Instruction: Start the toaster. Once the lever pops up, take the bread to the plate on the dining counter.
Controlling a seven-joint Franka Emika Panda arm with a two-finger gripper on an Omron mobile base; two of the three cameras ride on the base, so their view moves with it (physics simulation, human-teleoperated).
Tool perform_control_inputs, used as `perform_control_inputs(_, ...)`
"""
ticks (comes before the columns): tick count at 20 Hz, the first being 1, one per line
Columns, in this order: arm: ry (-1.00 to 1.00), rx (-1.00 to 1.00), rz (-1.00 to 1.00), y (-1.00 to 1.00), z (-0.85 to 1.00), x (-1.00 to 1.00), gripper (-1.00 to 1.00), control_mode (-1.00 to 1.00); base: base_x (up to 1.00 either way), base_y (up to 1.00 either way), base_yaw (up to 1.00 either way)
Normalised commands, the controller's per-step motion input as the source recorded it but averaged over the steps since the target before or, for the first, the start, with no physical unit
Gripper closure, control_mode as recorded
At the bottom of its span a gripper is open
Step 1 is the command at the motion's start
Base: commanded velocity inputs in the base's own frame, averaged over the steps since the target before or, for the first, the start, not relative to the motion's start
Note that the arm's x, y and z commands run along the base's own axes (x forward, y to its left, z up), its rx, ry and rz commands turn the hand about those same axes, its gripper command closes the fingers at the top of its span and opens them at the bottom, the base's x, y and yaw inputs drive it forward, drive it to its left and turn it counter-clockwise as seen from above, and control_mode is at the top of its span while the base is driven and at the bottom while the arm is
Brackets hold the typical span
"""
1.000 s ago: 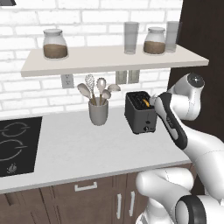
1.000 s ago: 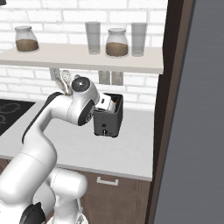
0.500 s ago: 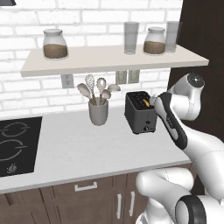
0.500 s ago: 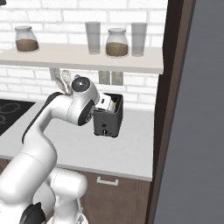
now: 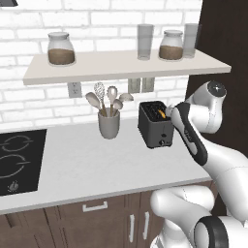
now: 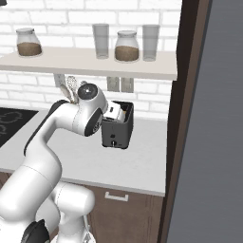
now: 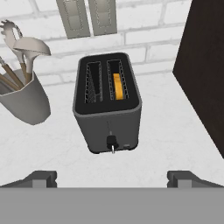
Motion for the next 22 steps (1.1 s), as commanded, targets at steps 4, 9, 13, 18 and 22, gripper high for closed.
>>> perform_control_inputs(4, 0.0, 0.0, 0.0, 0.0, 0.0, 0.0, -1.0, -1.0, 0.0, 0.0, 0.0)
perform_control_inputs(9, 0.0, 0.0, 0.0, 0.0, 0.0, 0.0, -1.0, -1.0, 0.0, 0.0, 0.0)
perform_control_inputs(13, 0.0, 0.0, 0.0, 0.0, 0.0, 0.0, -1.0, -1.0, 0.0, 0.0, 0.0)
perform_control_inputs(18, 0.0, 0.0, 0.0, 0.0, 0.0, 0.0, -1.0, -1.0, 0.0, 0.0, 0.0)
perform_control_inputs(22, 0.0, 0.0, 0.0, 0.0, 0.0, 0.0, -1.0, -1.0, 0.0, 0.0, 0.0)
